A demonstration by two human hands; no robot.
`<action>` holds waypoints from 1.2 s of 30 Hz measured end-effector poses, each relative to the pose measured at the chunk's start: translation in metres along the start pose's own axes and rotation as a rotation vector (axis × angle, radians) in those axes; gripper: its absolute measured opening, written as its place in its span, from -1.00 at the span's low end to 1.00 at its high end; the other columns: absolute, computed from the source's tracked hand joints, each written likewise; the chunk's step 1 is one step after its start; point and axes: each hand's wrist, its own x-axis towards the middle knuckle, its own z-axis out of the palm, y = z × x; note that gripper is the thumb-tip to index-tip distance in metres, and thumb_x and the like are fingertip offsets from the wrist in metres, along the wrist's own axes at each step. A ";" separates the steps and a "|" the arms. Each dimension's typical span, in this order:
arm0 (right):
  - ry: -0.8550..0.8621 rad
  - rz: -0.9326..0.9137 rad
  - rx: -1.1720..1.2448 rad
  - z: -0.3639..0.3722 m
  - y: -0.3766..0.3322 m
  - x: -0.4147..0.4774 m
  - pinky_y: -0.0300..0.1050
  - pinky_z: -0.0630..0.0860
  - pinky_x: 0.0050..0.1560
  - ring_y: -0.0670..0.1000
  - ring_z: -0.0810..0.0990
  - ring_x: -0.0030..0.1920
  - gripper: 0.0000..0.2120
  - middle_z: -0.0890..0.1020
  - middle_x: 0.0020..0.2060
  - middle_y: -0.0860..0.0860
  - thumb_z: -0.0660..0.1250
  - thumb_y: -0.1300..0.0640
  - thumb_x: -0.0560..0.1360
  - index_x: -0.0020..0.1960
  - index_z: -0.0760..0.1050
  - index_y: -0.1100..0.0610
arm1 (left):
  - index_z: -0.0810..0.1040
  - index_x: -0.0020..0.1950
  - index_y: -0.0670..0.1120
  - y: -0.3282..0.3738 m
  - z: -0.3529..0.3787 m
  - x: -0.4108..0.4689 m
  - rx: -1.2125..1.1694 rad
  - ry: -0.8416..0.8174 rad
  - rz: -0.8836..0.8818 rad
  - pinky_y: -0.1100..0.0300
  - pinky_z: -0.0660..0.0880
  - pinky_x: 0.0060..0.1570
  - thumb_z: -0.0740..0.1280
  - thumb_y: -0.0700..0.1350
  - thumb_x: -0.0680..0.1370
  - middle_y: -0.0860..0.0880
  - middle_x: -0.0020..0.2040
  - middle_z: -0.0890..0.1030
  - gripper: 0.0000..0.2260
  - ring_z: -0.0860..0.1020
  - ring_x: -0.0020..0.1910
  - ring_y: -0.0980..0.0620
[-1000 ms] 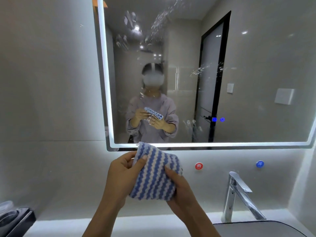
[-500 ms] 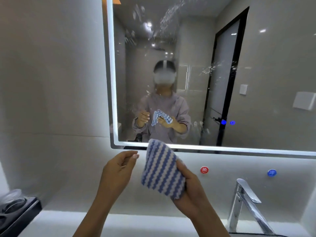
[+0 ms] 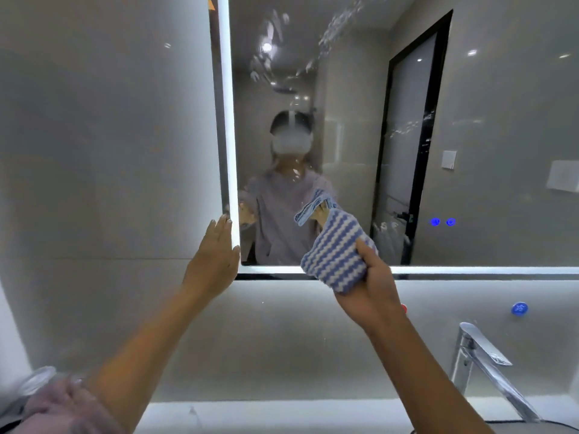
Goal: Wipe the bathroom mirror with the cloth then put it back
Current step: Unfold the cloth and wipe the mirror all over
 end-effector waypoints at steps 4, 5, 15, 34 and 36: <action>0.077 -0.247 -0.182 0.025 -0.001 0.029 0.09 0.42 0.25 0.08 0.56 0.10 -0.77 0.57 0.10 0.12 0.16 0.13 0.60 0.20 0.43 0.20 | -0.01 0.52 -0.23 -0.023 0.003 0.014 0.139 -0.042 0.135 0.07 -0.03 0.41 0.18 -0.11 0.59 -0.17 0.55 -0.01 -0.42 -0.09 0.53 -0.13; 0.093 -0.332 -0.240 0.033 -0.002 0.037 0.04 0.44 0.24 0.03 0.56 0.05 -0.84 0.58 0.04 0.07 0.17 0.14 0.60 0.11 0.46 0.15 | -0.11 0.53 -0.19 -0.027 0.005 0.019 0.156 -0.079 0.144 0.09 -0.10 0.41 0.15 -0.04 0.60 -0.13 0.56 -0.14 -0.37 -0.21 0.52 -0.08; 0.305 -0.735 -0.951 0.069 -0.014 0.125 -0.05 0.47 0.17 0.04 0.56 0.10 -0.71 0.57 0.04 0.02 0.16 0.04 0.62 0.24 0.46 0.15 | -0.33 0.47 -0.14 -0.034 0.027 0.071 0.258 -0.035 0.214 0.04 -0.19 0.48 -0.07 0.11 0.62 -0.15 0.51 -0.30 -0.40 -0.30 0.49 -0.12; -0.465 -1.290 -2.681 -0.070 0.041 0.176 0.16 0.00 0.50 0.06 0.02 0.53 -0.38 0.13 0.52 0.01 0.12 0.01 0.53 0.54 0.02 0.05 | -0.04 0.50 -0.28 -0.050 0.054 0.077 0.345 0.074 0.292 -0.07 0.01 0.45 0.21 0.17 0.50 -0.26 0.53 -0.03 -0.21 -0.04 0.50 -0.26; -0.220 -1.344 -2.534 -0.039 0.021 0.182 0.12 -0.01 0.50 0.08 0.06 0.52 -0.44 0.19 0.51 0.04 0.05 0.01 0.54 0.52 0.12 0.09 | 0.00 0.50 -0.29 -0.049 0.052 0.076 0.362 0.094 0.289 -0.08 0.03 0.43 0.23 0.17 0.48 -0.27 0.52 0.02 -0.20 0.00 0.49 -0.27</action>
